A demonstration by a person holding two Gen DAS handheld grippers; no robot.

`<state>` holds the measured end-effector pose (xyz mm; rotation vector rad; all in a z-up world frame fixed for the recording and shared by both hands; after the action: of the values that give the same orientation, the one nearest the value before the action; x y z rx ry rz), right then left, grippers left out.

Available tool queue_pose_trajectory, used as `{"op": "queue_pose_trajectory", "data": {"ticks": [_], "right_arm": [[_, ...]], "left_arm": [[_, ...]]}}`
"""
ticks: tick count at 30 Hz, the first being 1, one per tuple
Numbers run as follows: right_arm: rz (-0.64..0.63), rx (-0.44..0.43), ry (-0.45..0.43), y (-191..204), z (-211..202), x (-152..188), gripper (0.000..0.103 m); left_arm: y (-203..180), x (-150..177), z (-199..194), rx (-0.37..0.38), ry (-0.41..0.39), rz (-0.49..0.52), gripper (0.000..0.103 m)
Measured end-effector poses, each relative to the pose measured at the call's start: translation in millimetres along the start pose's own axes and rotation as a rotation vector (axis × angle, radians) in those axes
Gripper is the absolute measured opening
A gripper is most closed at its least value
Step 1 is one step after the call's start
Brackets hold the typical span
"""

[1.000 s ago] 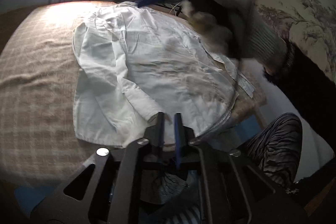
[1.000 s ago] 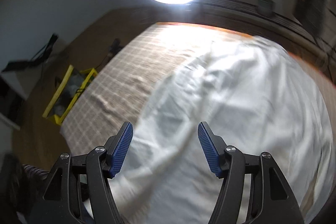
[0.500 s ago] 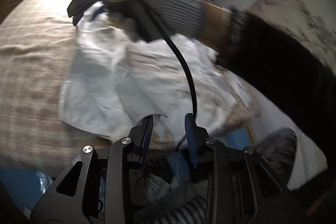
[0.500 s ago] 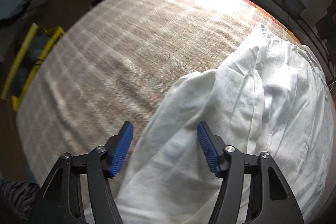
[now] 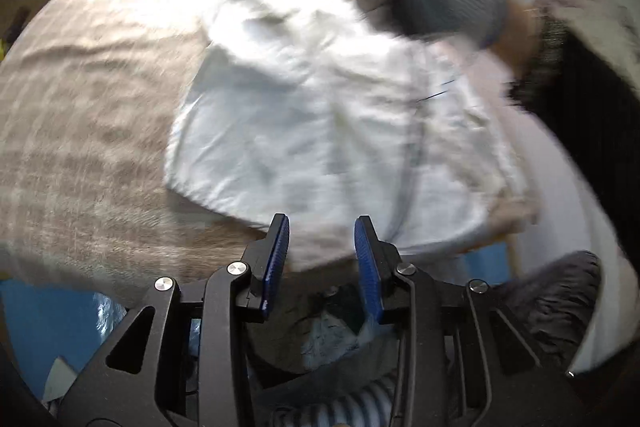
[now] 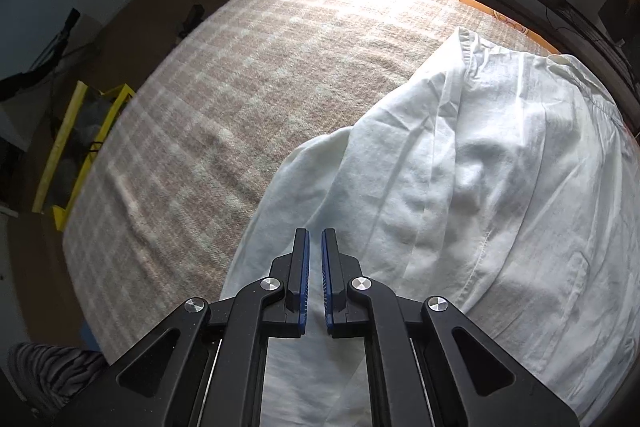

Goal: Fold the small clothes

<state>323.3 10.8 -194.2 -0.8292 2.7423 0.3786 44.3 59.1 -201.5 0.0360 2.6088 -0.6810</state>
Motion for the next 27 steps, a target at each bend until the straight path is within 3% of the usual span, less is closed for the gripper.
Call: {"op": "queue_pose_trajectory", "data": {"ticks": [4,5,6,7,8,10,15,16,19,22,27], "right_arm": [[-0.004,-0.023,-0.012,1,0,-1,0.005],[-0.014,-0.025,-0.014,2,-1,-2,0.006],[-0.02,-0.026,-0.01,6,2,-9,0.007],[-0.034,-0.024,0.002,10,3,-10,0.017],[-0.045,-0.018,0.005,15,9,-14,0.037],[-0.072,-0.006,-0.008,25,14,-18,0.055],[-0.104,0.119,0.016,38,40,-32,0.055],[-0.097,0.14,0.026,37,47,-36,0.053],[-0.103,0.209,0.022,32,55,-41,0.006],[-0.07,0.168,0.0,28,50,-45,0.003],[-0.051,0.171,-0.047,21,35,-55,0.002]], "left_arm": [[9,0,19,0.013,0.044,-0.04,0.029],[9,-2,20,0.0,0.04,-0.038,0.017],[11,-3,22,-0.005,0.039,-0.04,0.011],[12,-5,24,0.008,0.041,-0.055,0.008],[15,-6,24,0.021,0.038,-0.068,0.004],[8,-5,35,0.021,0.033,-0.06,0.003],[2,-5,28,0.004,0.009,-0.019,0.001],[-1,-5,28,0.003,0.006,-0.016,0.001],[-1,-5,19,0.001,-0.008,-0.004,0.0],[3,-4,9,-0.006,-0.029,-0.001,0.0],[13,-12,-1,-0.03,-0.057,-0.023,0.0]]}}
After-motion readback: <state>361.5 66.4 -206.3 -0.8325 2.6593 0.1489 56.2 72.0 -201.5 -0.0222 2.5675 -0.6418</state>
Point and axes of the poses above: each gripper's, at about its wrist camera, not at the fingertips, and z roughly the way its jaws point, y to its left, x to its underside, the point moved 5 cm from there along z, roughly the way its jaws point, and after that the axes turned 2 degrees about z, right-handed, at the moved point
